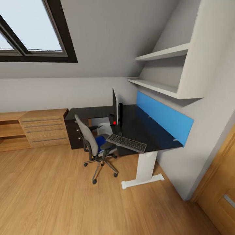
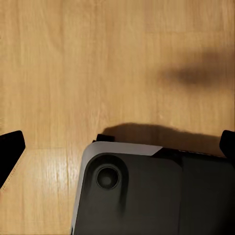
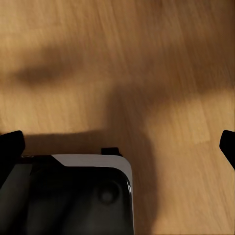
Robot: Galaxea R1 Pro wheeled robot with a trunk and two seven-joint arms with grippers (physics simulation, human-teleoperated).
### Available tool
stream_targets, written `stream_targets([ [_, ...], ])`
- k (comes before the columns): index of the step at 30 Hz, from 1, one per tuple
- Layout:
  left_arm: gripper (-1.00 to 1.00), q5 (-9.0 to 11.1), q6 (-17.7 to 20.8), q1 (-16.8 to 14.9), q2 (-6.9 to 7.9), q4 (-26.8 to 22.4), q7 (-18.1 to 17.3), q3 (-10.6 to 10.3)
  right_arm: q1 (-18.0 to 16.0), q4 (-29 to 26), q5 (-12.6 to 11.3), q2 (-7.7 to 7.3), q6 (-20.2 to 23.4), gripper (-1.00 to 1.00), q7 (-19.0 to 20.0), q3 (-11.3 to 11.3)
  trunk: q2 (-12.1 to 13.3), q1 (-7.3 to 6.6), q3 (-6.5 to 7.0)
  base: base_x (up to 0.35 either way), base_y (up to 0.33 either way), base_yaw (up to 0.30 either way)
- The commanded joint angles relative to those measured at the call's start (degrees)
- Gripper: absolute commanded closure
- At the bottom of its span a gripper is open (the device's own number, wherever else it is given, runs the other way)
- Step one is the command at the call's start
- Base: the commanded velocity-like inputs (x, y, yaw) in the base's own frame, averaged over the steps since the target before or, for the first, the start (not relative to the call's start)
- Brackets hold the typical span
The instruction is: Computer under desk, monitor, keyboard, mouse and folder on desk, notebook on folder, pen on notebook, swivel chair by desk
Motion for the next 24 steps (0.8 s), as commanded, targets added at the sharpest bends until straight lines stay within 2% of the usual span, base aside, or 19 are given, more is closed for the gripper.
stream_targets([
  [1,-1.0,0.56,-0.02,0.0,-0.01,-0.04,-0.4,0.14,-0.04,0.04,0.11,0.01,-0.11,-1.0,-0.37,0.17,-0.08,0.04,-0.09,0.126,0.099,0.0],
  [24,-1.0,0.51,0.03,0.0,-0.01,-0.06,-0.37,0.08,-0.04,0.04,0.11,0.01,-0.06,-1.0,-0.37,0.13,-0.08,0.04,-0.09,0.016,0.013,0.0],
])
